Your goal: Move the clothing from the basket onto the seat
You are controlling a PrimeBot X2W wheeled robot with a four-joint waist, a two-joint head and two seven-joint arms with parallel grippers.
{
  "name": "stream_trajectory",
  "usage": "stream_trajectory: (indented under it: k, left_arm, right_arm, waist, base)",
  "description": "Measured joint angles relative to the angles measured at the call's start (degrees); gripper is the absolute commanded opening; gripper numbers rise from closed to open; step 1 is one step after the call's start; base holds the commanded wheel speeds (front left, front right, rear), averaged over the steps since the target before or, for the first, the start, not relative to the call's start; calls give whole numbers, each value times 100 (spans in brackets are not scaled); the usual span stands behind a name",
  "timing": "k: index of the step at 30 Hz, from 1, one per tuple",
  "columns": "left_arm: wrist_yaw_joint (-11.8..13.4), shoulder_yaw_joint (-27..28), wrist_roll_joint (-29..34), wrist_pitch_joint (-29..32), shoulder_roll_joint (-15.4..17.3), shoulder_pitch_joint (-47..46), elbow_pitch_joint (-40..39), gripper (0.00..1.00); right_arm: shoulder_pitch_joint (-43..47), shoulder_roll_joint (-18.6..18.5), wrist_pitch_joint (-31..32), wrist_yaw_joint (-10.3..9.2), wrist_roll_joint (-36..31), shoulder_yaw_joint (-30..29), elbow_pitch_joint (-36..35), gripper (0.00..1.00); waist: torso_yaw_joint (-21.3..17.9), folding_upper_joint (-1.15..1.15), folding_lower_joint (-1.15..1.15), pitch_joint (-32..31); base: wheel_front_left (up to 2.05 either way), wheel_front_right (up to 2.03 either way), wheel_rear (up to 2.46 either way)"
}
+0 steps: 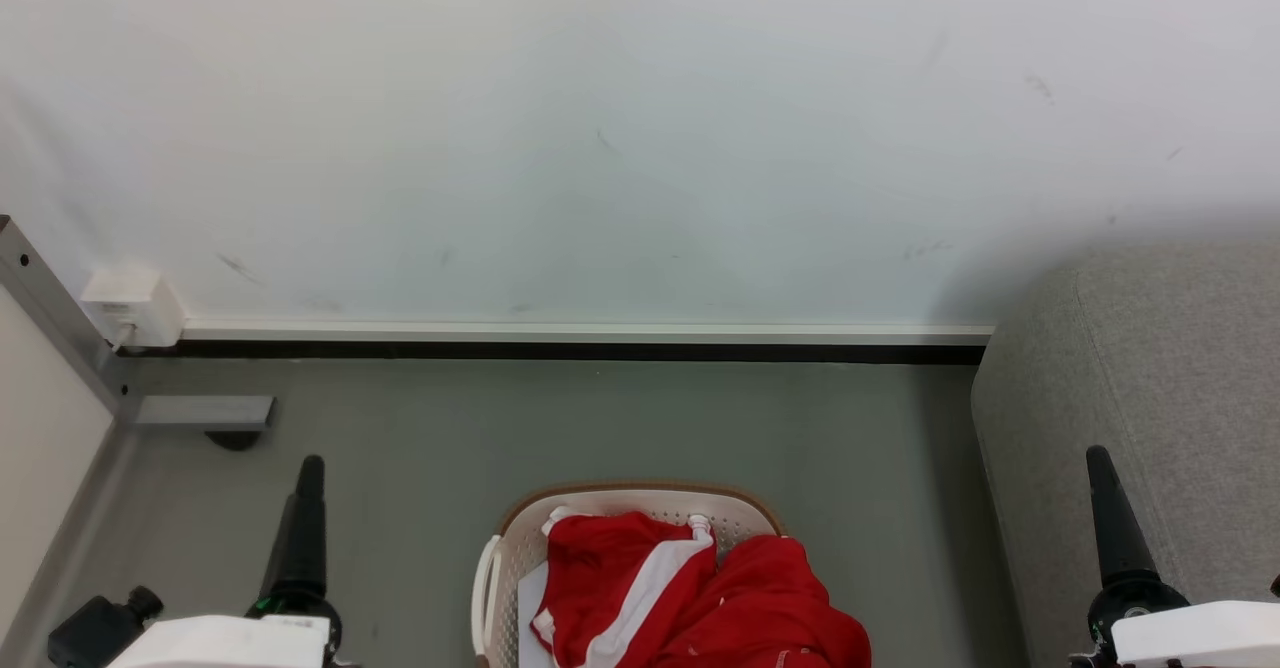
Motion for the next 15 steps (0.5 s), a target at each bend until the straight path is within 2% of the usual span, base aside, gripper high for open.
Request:
stream_trajectory:
  k: [8,15]
  left_arm:
    - [59,-85,1034,-174,2,10,-132,100]
    - [222,-212,1973,-294,5,78,-174,100]
  right_arm:
    - [-15,-11,-156,0,-989,75,32,100]
    - [-25,-4,-301,0,-1755,137,30,100]
  waist:
    - [-17,0,0,-8]
    - [-42,0,0,-25]
  base:
    - [0,0,0]
    - [0,0,0]
